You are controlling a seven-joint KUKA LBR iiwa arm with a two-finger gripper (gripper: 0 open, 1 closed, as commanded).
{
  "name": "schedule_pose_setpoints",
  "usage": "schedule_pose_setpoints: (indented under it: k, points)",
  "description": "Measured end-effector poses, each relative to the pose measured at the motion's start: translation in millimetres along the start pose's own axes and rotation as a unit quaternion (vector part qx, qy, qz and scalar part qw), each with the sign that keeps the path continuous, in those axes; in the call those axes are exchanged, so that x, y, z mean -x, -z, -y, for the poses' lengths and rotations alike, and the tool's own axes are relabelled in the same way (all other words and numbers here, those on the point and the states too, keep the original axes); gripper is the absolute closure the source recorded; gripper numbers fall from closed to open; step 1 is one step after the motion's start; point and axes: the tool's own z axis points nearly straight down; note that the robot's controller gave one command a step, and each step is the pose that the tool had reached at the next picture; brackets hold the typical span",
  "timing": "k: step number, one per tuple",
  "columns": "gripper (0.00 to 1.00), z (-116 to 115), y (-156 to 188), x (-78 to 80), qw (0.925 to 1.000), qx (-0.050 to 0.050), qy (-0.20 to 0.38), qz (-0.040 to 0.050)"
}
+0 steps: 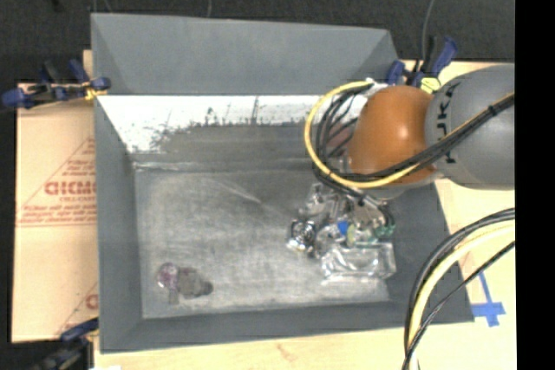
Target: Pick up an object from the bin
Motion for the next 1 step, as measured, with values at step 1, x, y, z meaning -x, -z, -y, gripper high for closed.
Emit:
schedule_pose_setpoints:
  k: [1]
  points:
    - [1.00, 3.9, 120.8, 1.4, 1.0000, -0.006, 0.005, 0.0001]
